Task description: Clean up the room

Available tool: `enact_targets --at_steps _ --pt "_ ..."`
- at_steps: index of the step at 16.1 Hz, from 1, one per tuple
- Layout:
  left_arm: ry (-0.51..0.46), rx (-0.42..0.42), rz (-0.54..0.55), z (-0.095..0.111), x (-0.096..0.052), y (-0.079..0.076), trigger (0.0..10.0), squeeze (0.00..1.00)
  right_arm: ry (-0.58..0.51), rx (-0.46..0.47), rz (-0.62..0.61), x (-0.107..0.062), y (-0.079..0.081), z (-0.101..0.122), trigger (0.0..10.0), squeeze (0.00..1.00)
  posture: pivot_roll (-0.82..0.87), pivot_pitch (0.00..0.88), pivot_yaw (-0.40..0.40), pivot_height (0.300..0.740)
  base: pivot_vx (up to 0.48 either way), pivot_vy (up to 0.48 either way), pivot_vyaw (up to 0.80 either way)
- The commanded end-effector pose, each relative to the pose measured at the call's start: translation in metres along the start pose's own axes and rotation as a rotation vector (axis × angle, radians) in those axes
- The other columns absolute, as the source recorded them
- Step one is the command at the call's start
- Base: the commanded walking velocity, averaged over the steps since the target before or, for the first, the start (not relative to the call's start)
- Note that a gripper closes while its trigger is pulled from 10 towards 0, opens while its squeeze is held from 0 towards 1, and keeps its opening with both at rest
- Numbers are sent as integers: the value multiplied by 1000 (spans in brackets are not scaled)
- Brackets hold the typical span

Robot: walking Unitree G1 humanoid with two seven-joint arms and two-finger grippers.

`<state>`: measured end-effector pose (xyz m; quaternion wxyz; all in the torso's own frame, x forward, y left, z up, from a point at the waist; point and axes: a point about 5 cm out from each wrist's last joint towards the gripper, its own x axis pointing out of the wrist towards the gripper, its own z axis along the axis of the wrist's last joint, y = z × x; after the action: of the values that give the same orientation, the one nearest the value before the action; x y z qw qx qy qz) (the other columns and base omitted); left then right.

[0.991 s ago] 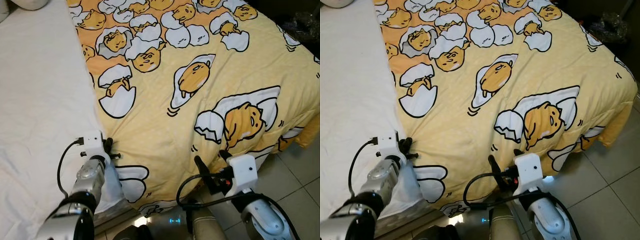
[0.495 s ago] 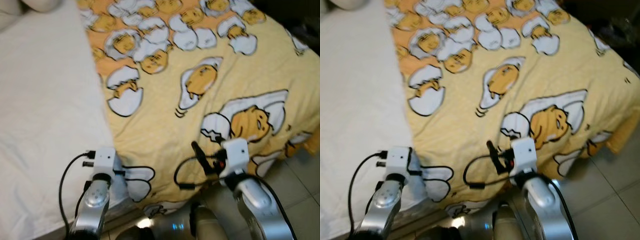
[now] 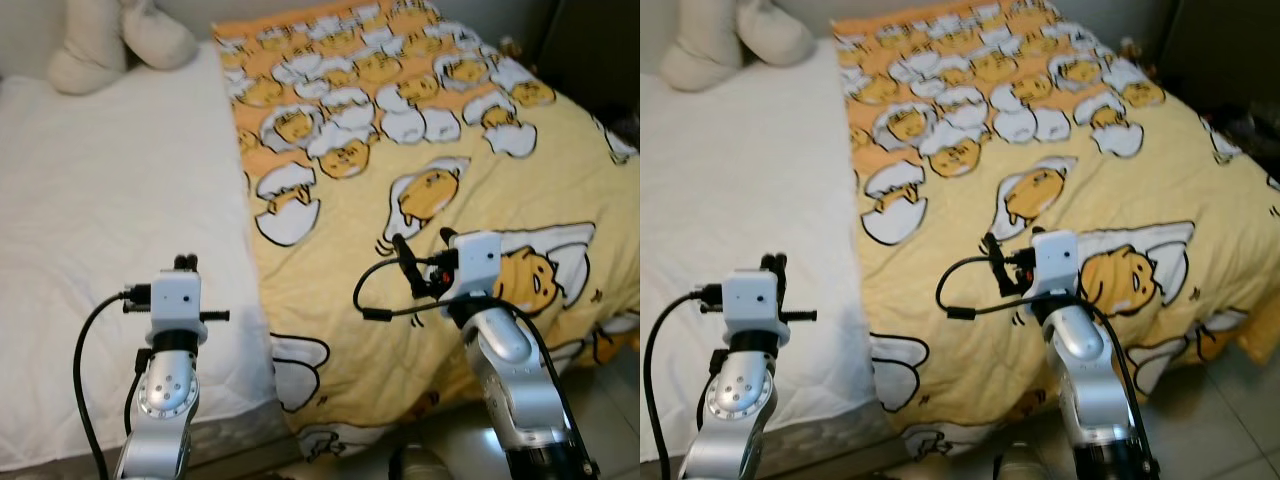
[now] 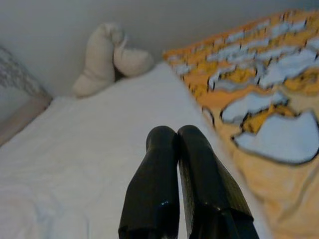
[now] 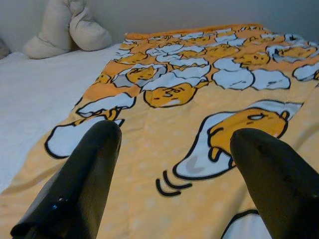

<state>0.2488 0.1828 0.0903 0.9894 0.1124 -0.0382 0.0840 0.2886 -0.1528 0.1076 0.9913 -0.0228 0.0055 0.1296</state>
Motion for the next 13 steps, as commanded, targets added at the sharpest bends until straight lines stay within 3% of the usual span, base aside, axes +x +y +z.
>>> enact_targets --at_steps 1,3,5,9,13 --pt "-5 2 -16 3 0 -1 10000 0 -3 6 -7 5 -4 -1 10000 0 -130 0 91 740 0 0 0" --pt "24 -109 -89 -5 -16 -8 10000 0 49 50 -65 27 -19 -4 10000 0 -109 0 34 740 0 0 0" --pt "11 -131 -153 -1 -16 -23 10000 0 61 60 -56 37 -25 -3 10000 0 -89 0 -13 740 0 0 0" --pt "-1 -160 -163 10 -1 -40 10000 0 55 30 -21 55 -27 4 10000 0 -83 0 -28 740 0 0 525" --pt "35 -169 -157 13 14 -33 10000 0 1 30 -17 55 -13 2 10000 0 -104 0 45 740 0 -120 459"
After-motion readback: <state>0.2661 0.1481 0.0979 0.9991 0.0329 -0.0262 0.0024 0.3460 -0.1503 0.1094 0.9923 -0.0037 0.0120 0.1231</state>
